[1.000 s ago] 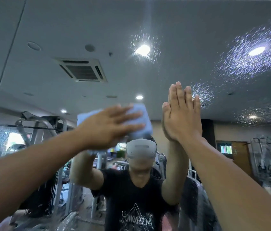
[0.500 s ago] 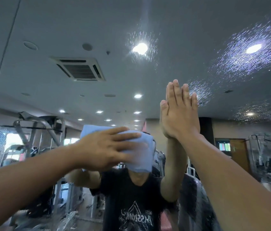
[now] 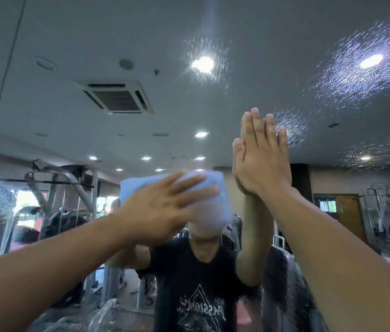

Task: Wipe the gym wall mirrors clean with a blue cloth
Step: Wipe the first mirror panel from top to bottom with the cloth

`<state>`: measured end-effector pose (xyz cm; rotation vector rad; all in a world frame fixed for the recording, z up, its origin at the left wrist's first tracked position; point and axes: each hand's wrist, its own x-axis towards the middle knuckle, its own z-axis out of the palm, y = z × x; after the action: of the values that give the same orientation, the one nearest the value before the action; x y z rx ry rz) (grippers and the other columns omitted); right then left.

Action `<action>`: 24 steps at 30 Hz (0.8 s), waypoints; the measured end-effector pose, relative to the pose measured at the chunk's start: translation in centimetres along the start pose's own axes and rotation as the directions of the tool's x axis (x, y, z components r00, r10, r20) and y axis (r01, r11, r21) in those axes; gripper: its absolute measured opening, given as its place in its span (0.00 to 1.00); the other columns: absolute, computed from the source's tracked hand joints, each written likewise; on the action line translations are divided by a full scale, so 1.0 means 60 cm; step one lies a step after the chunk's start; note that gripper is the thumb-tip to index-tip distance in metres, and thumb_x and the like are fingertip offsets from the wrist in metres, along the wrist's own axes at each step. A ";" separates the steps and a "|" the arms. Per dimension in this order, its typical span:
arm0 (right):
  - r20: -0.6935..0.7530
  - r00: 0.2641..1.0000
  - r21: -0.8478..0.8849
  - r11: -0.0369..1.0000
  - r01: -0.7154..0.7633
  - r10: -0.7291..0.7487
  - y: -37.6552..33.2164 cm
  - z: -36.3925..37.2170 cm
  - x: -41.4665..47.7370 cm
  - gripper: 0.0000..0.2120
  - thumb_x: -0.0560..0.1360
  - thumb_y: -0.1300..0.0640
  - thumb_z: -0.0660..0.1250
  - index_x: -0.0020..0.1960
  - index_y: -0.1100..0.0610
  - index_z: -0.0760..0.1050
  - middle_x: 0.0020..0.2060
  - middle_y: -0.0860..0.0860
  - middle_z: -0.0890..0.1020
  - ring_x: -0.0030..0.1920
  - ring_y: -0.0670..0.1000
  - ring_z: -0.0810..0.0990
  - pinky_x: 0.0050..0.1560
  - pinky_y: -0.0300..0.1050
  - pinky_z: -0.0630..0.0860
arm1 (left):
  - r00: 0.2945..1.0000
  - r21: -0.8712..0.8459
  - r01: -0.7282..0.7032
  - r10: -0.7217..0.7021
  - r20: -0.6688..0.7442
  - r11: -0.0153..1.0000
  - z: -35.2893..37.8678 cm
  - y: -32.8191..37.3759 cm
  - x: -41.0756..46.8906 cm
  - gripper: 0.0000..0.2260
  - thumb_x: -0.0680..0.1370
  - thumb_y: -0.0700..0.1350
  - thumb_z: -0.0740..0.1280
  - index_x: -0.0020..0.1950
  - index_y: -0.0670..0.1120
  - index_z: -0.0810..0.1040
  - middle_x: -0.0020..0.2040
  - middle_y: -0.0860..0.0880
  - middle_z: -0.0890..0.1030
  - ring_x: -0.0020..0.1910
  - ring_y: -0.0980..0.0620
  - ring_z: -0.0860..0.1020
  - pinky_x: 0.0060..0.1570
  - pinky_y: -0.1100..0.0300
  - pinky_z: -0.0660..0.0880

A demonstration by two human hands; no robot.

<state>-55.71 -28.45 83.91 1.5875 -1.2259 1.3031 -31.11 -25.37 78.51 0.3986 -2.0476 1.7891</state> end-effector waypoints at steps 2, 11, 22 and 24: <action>-0.017 1.000 -0.005 1.000 0.005 -0.005 0.000 0.003 -0.001 0.33 0.81 0.44 0.32 0.84 0.53 0.37 0.83 0.48 0.38 0.82 0.53 0.37 0.80 0.54 0.32 | 0.993 -0.019 -0.105 0.106 0.048 0.994 -0.012 0.004 -0.035 0.23 0.80 0.43 0.61 0.75 0.53 0.72 0.78 0.47 0.67 0.78 0.42 0.63 0.75 0.43 0.64; -0.023 1.000 0.008 1.000 0.011 -0.011 -0.001 0.004 0.000 0.35 0.78 0.42 0.29 0.84 0.53 0.37 0.83 0.48 0.38 0.82 0.53 0.36 0.80 0.54 0.32 | 0.919 0.079 0.392 -0.387 -0.071 0.917 -0.035 -0.180 0.026 0.21 0.80 0.45 0.57 0.74 0.46 0.72 0.75 0.41 0.71 0.75 0.38 0.66 0.75 0.43 0.63; -0.043 0.999 -0.009 1.000 0.019 -0.019 0.002 0.010 0.002 0.34 0.79 0.43 0.29 0.84 0.53 0.37 0.83 0.48 0.40 0.83 0.54 0.38 0.79 0.53 0.34 | 0.996 0.056 0.034 -0.038 0.082 0.998 -0.014 -0.014 -0.063 0.30 0.77 0.47 0.72 0.77 0.54 0.67 0.79 0.48 0.64 0.79 0.42 0.60 0.73 0.41 0.65; -0.045 0.999 -0.021 1.000 0.016 -0.017 0.003 0.012 0.003 0.34 0.80 0.43 0.29 0.84 0.53 0.37 0.83 0.48 0.39 0.83 0.53 0.38 0.79 0.53 0.34 | 0.991 0.068 0.102 -0.107 0.075 0.992 -0.024 -0.039 -0.079 0.26 0.79 0.49 0.67 0.77 0.53 0.67 0.79 0.47 0.65 0.79 0.41 0.61 0.73 0.39 0.66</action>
<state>-55.66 -29.20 83.90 1.5430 -1.1922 1.3050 -25.69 -24.48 78.47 0.5925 -1.9857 1.8059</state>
